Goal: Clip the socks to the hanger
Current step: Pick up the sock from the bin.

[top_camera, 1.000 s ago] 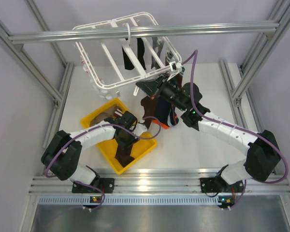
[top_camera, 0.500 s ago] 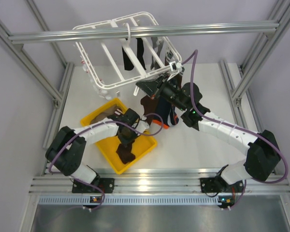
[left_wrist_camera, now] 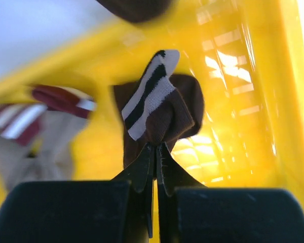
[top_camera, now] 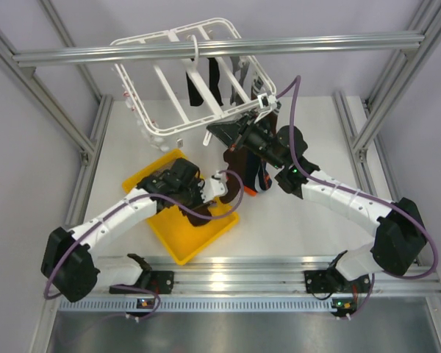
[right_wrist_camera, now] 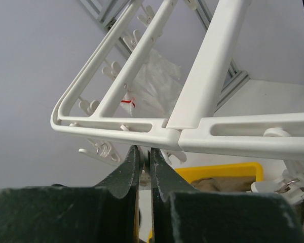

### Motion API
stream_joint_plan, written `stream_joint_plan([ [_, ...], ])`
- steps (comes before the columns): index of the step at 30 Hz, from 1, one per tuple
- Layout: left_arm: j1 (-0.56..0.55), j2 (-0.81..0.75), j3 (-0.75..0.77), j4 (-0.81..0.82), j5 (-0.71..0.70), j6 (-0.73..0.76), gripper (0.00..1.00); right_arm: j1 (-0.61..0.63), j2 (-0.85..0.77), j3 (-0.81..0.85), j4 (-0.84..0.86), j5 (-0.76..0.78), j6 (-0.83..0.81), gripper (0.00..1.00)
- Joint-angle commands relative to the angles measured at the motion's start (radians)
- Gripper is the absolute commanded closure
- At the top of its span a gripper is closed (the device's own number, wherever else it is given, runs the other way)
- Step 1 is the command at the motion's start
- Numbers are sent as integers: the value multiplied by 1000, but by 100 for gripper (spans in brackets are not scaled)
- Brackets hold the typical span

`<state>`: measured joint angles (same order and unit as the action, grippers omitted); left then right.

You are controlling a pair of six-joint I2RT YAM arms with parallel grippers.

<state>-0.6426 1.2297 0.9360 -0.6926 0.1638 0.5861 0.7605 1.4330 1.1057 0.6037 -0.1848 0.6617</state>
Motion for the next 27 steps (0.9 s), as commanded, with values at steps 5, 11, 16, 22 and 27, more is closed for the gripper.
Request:
stream_joint_plan([
  [5, 1, 135, -163, -111, 25, 238, 100, -23, -36, 2, 41, 28, -19, 100],
  [11, 0, 168, -166, -133, 17, 282, 100, -23, -34, 2, 39, 28, -20, 100],
  [16, 1, 76, -161, -130, 62, 270, 73, -23, -39, 2, 36, 27, -24, 100],
  [22, 3, -38, -157, -136, 120, 181, 62, -23, -40, 2, 36, 27, -22, 100],
  [27, 6, -65, -137, -102, 89, 11, 51, -23, -43, -1, 38, 27, -22, 100],
])
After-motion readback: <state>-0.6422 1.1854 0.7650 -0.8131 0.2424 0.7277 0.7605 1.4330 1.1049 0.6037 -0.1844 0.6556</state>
